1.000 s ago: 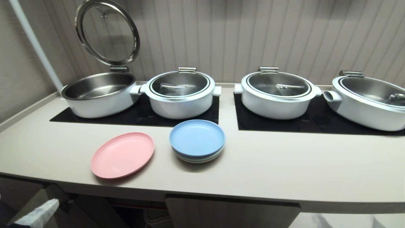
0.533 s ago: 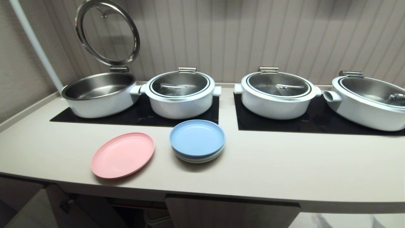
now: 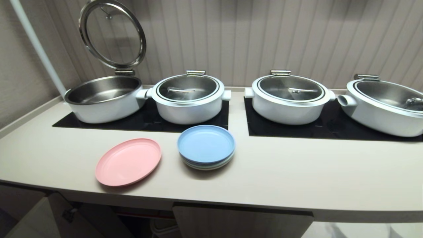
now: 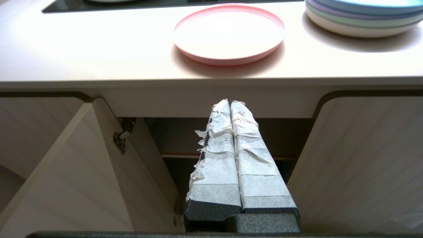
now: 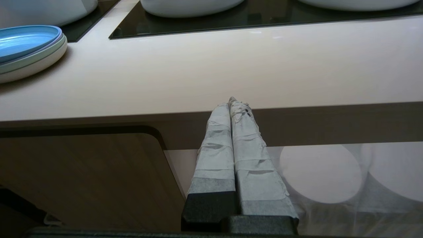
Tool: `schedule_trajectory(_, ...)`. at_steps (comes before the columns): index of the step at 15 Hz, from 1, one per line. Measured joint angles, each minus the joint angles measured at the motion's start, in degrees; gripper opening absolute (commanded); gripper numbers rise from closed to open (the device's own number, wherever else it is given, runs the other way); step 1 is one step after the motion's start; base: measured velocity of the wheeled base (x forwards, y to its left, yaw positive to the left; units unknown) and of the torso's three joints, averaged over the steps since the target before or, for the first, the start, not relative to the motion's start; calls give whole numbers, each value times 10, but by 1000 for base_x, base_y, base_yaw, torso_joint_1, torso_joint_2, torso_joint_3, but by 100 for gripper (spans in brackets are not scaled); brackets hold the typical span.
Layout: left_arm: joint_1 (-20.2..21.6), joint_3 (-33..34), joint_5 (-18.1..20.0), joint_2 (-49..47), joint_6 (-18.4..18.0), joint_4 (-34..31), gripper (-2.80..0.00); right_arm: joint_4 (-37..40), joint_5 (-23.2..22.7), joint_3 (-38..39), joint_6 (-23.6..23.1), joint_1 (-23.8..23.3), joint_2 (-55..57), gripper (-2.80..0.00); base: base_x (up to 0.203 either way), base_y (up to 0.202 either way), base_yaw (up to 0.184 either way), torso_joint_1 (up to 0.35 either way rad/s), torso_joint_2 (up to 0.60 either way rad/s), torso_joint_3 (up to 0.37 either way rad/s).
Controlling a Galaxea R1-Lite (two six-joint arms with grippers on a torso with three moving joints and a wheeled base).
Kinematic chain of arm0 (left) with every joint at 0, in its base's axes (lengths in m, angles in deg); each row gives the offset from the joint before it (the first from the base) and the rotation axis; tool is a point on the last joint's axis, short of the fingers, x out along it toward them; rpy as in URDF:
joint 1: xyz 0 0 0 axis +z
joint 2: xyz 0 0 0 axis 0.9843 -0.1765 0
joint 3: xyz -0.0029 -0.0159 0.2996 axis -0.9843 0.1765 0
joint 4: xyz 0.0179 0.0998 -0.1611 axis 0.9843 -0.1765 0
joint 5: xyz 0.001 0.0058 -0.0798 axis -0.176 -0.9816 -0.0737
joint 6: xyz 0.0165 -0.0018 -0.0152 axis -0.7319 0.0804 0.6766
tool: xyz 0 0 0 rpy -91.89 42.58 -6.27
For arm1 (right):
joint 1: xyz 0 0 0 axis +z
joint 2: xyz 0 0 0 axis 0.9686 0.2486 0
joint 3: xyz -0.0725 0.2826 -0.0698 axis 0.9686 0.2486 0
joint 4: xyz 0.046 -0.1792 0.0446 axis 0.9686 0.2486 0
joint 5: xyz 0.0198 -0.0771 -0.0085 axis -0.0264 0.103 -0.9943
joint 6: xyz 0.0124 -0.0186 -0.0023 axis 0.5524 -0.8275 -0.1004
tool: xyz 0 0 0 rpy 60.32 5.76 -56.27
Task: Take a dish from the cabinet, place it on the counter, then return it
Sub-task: Pick up the plate from the table
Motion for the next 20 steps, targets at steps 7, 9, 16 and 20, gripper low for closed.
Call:
schedule_trajectory(7, 0, 0, 3, 42, 1, -3, -280, 0, 0, 0, 0, 0, 0, -280, 0, 0, 0, 0, 0, 0)
schedule_trajectory(9, 0, 0, 3, 44, -2, -4, -280, 0, 0, 0, 0, 0, 0, -280, 0, 0, 0, 0, 0, 0)
schedule_trajectory(16, 0, 0, 3, 46, 0, -4, -280, 0, 0, 0, 0, 0, 0, -280, 0, 0, 0, 0, 0, 0)
schedule_trajectory(20, 0, 0, 3, 46, 1, -3, -280, 0, 0, 0, 0, 0, 0, -280, 0, 0, 0, 0, 0, 0)
